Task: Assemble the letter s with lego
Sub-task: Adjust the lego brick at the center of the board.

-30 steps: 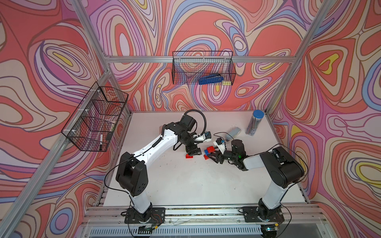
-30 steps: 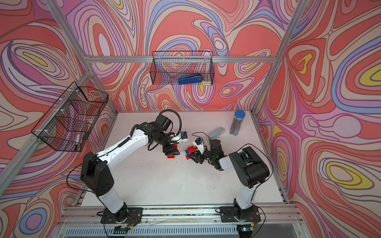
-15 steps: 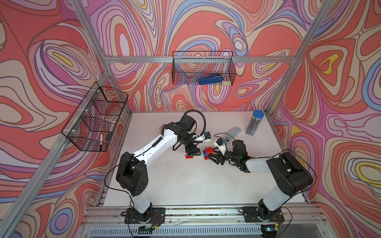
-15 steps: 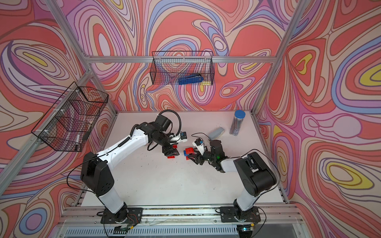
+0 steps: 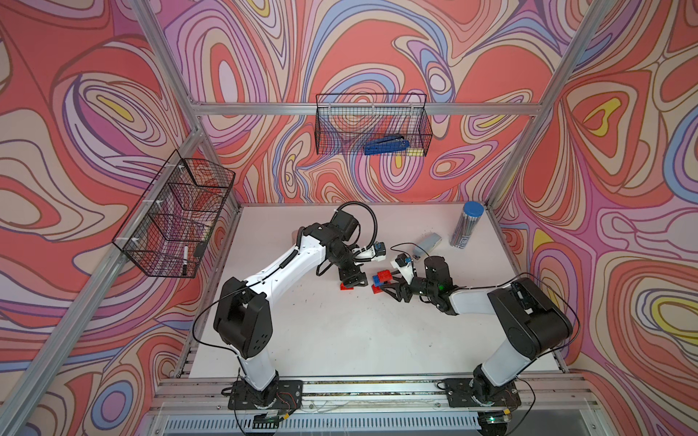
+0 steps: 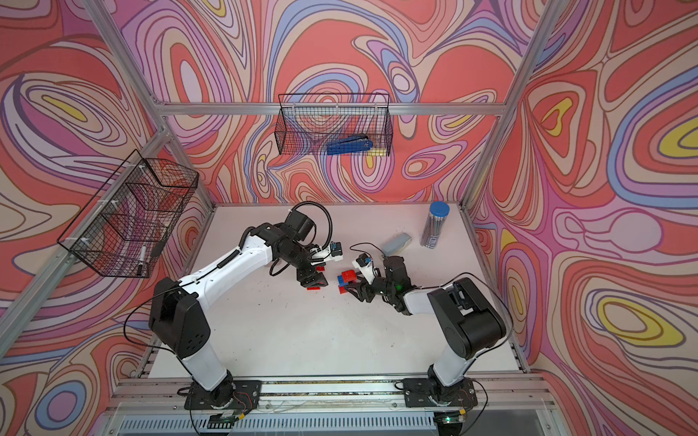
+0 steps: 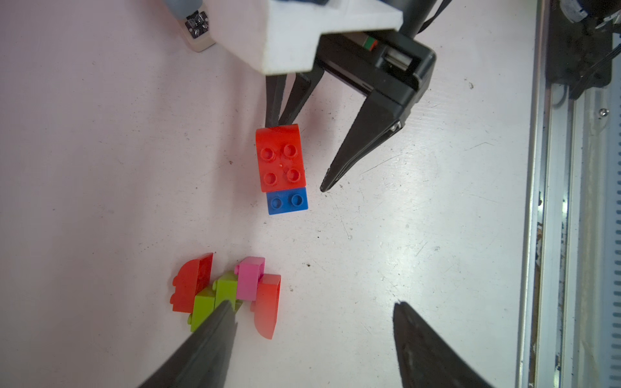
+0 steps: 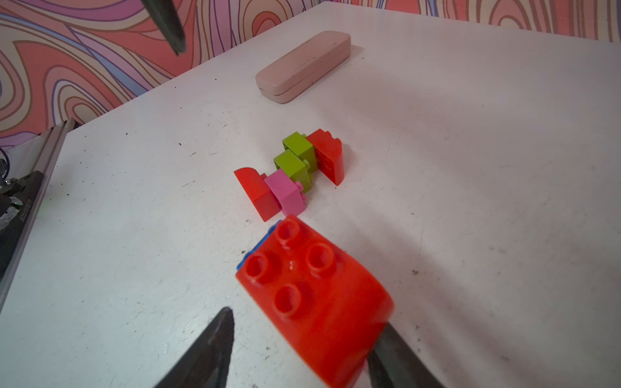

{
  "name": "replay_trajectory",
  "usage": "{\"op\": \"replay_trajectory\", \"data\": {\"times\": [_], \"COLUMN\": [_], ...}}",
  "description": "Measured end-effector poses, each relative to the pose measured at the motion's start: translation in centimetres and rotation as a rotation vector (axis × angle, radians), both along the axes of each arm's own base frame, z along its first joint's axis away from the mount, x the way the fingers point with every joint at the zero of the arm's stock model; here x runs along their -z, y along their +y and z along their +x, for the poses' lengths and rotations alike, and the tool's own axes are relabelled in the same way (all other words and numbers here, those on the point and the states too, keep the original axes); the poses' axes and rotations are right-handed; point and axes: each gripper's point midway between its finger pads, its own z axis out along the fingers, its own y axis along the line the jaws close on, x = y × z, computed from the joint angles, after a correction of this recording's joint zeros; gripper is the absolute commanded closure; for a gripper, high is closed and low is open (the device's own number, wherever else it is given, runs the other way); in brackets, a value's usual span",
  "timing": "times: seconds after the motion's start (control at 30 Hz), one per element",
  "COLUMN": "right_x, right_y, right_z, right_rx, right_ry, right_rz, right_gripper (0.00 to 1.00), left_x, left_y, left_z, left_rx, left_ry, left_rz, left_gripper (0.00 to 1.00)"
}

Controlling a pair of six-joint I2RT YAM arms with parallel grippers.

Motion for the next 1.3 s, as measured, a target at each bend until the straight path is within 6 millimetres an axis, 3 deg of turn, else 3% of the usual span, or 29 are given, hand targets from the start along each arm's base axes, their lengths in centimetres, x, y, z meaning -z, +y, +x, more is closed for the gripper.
{"op": "replay_trajectory", "data": {"times": [0.53,0.63,0.93,1.3], "right_x": [0.5,0.5,0.8,1.3], "right_y": [-0.2,-0.7,-1.1,0.2], "right_z": [-2.3,-2.5,-0.9,1.6], "right_rx": [0.012,0.046,0.111,0.051], "right_ry": [0.037,0.045,0.021,0.027], "right_rz": [-0.009,-0.010,-0.018,-0.014], "right_gripper": [0.38,0.34,0.25,0.23], "left_x": [0.3,0.3,0.4,0.4], "left_y": [-0.1,-0.1,0.0,0.1], "left_z": [0.1,0.1,0.0,-0.1], "left_rx": [0.002,0.002,0.007,0.008], "left_ry": [0.017,0.017,0.019,0.022], "left_rz": [0.012,0.012,0.016,0.019], "left_gripper": [0.23,0.23,0.23,0.23]}}
